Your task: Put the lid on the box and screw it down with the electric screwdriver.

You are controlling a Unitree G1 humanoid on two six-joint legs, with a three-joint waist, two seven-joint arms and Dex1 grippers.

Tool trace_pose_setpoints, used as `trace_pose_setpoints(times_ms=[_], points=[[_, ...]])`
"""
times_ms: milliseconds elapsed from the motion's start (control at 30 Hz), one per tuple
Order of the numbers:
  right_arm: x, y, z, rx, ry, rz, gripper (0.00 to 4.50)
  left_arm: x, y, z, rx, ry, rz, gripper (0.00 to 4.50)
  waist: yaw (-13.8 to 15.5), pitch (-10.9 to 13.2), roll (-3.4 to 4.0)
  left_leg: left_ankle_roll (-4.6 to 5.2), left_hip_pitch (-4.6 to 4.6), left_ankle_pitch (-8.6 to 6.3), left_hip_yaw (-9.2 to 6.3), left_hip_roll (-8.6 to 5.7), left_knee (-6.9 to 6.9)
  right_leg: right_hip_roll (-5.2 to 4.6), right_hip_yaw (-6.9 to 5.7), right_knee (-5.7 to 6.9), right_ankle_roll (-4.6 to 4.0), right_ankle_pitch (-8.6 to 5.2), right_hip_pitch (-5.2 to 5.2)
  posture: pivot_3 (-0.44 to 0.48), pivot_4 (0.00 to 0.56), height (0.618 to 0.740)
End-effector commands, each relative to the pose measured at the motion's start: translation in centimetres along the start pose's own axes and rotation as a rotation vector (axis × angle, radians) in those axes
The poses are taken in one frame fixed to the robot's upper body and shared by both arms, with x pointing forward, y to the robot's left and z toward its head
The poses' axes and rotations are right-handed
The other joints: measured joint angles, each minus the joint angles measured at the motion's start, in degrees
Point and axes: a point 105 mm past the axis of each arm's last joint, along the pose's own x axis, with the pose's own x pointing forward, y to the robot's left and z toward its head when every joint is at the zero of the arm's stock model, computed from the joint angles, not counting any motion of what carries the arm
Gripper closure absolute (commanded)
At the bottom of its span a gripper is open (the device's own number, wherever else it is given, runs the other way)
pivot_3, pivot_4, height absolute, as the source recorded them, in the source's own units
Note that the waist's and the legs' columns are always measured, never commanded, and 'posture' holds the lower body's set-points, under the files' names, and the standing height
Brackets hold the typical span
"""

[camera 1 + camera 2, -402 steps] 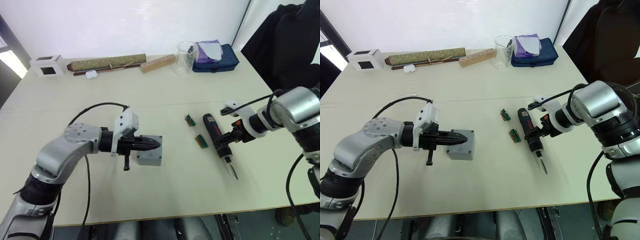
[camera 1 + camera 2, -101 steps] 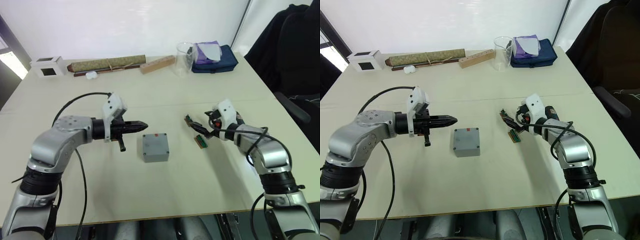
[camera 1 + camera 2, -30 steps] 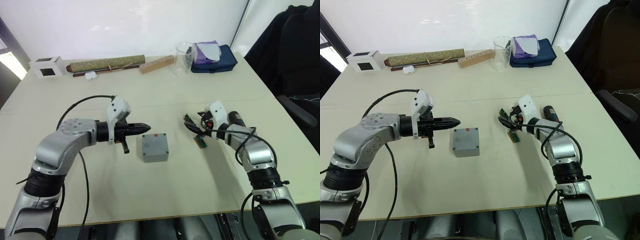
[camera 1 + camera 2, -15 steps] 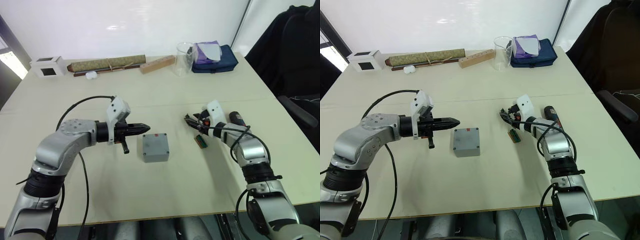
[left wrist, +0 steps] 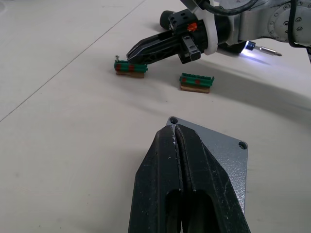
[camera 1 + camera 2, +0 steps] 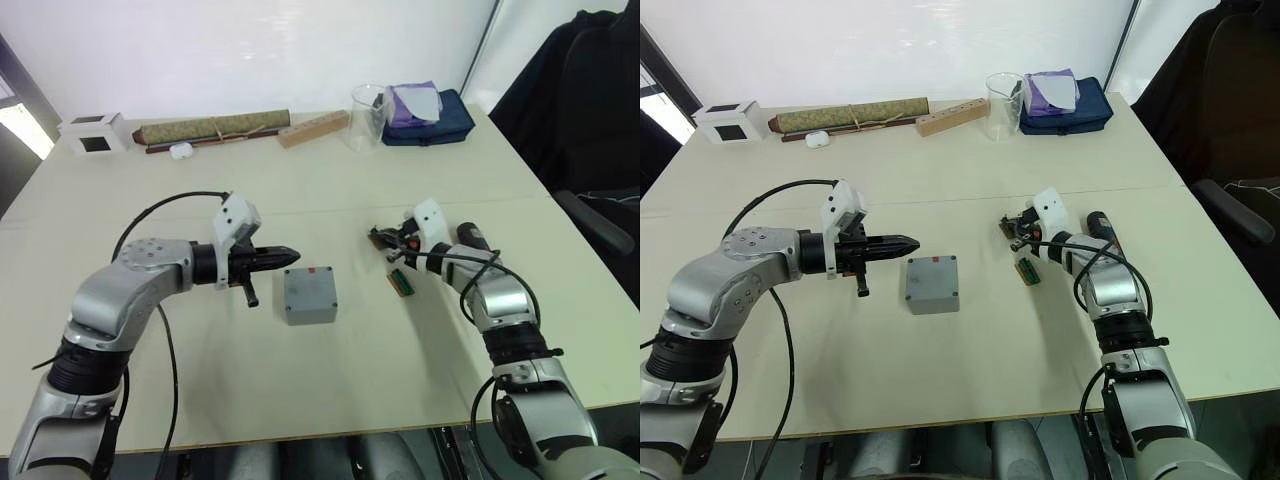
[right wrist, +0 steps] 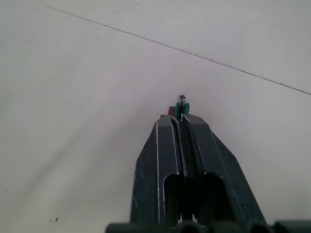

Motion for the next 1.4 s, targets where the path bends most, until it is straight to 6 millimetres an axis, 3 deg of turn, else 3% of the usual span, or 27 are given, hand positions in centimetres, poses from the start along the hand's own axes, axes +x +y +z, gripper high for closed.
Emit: trace_pose_setpoints(times_ms=[33,267,467,600,667,833,967,1400], points=[[0.0,0.0,2.0,-0.026,-0.063,0.004,4.45,-0.3,-0.1,0.7,0.045,-0.021,0.009,4.50,0.00,0.00,0.00,0.00,0.00,0.00,0.00,0.00,0.00,0.00,0.00,0.00,0.00,0.00,0.00,0.000,0.150,0.740],[-0.4,-0.1,2.7,-0.024,-0.095,0.005,4.45,-0.2,-0.1,0.7,0.044,-0.021,0.010,4.50,-0.01,0.00,0.00,0.00,0.00,0.00,0.00,0.00,0.00,0.00,0.00,0.00,0.00,0.00,0.00,0.000,0.150,0.740],[-2.0,0.4,6.0,-0.106,-0.216,0.022,4.45,-0.4,0.2,0.5,0.028,-0.028,0.015,4.50,0.01,0.00,0.01,0.00,0.00,0.00,-0.01,0.00,0.00,0.00,0.00,0.00,0.00,0.00,0.00,0.000,0.150,0.740],[-3.0,2.3,7.2,-0.123,-0.271,0.096,4.45,-1.0,0.3,0.4,0.009,-0.036,0.015,4.50,0.04,0.00,0.01,0.00,-0.01,0.00,-0.01,0.00,0.00,-0.01,-0.01,0.00,0.00,0.00,0.00,0.000,0.150,0.740],[-3.7,4.5,7.4,-0.145,-0.287,0.185,4.45,-1.7,-0.1,0.1,0.004,-0.022,-0.009,4.50,0.01,0.00,0.01,0.00,-0.01,0.00,-0.02,0.01,0.00,0.00,-0.01,0.00,0.00,0.00,0.00,0.000,0.150,0.740],[-4.9,9.1,6.7,-0.177,-0.282,0.335,4.45,-3.0,-1.1,-0.4,-0.020,0.008,-0.063,4.50,0.02,0.01,0.01,0.00,0.01,0.00,-0.03,0.03,-0.02,0.01,-0.02,0.01,0.00,0.00,0.00,0.000,0.150,0.740],[-4.9,10.5,6.3,-0.182,-0.271,0.373,4.45,-3.2,-1.2,-1.0,-0.024,0.030,-0.059,4.50,0.13,0.01,0.01,0.00,0.01,0.00,-0.02,0.03,0.01,0.00,-0.02,0.01,0.00,0.00,0.02,0.000,0.150,0.740],[-3.4,11.1,4.7,-0.221,-0.200,0.403,4.45,-2.5,-0.7,-1.6,-0.018,0.029,-0.023,4.50,0.07,0.00,0.01,0.00,0.01,0.00,-0.02,0.02,0.02,0.02,-0.02,0.01,-0.01,-0.01,0.02,0.000,0.150,0.740]])
